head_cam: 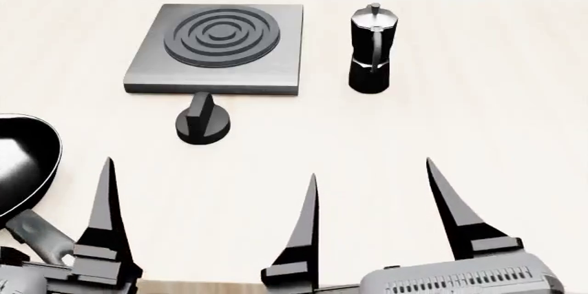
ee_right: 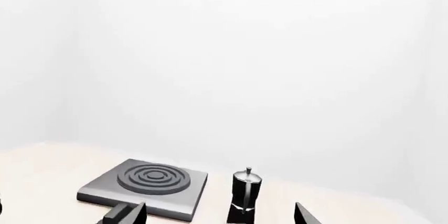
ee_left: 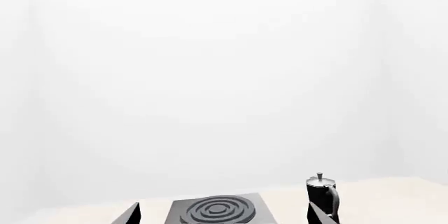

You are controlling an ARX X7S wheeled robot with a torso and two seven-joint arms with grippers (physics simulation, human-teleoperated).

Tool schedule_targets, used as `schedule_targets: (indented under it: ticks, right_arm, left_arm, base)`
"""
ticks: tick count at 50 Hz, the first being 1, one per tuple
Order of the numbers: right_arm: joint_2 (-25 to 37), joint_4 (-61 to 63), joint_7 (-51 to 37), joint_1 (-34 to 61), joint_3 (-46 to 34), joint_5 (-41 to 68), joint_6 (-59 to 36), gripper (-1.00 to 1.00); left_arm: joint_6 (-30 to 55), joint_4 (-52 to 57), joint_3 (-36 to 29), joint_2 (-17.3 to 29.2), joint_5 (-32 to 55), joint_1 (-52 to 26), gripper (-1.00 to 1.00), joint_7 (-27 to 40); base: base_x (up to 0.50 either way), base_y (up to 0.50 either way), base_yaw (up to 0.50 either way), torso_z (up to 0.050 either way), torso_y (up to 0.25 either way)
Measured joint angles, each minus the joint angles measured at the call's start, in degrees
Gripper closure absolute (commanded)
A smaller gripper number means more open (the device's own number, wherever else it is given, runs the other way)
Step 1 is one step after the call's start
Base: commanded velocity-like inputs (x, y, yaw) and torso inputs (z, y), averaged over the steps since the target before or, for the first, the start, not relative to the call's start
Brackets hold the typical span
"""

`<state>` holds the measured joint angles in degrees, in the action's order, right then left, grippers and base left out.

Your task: Turn on the stove.

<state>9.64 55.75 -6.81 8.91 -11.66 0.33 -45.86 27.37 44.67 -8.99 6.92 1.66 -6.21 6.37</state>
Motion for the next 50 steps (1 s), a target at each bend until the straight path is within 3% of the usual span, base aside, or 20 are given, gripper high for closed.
schedule_targets:
  ticks: [28, 50]
  right_arm:
    - [-8.43, 3.99, 13.16, 2.19, 0.79, -17.79, -0.06, -1.0]
    - [-9.44, 4.22, 15.68, 2.19, 0.73, -20.15, -0.28, -1.0]
  left_arm:
    - [2.95, 8.09, -1.31, 1.2, 1.72, -3.99, -1.0, 2.26]
    - [3.42, 9.77, -2.64, 2.57, 2.88, -4.14, -1.0, 4.65]
  base:
    - [0.0, 0.0, 0.0, 0.0, 0.0]
    - [0.0, 0.11, 0.0, 0.0, 0.0]
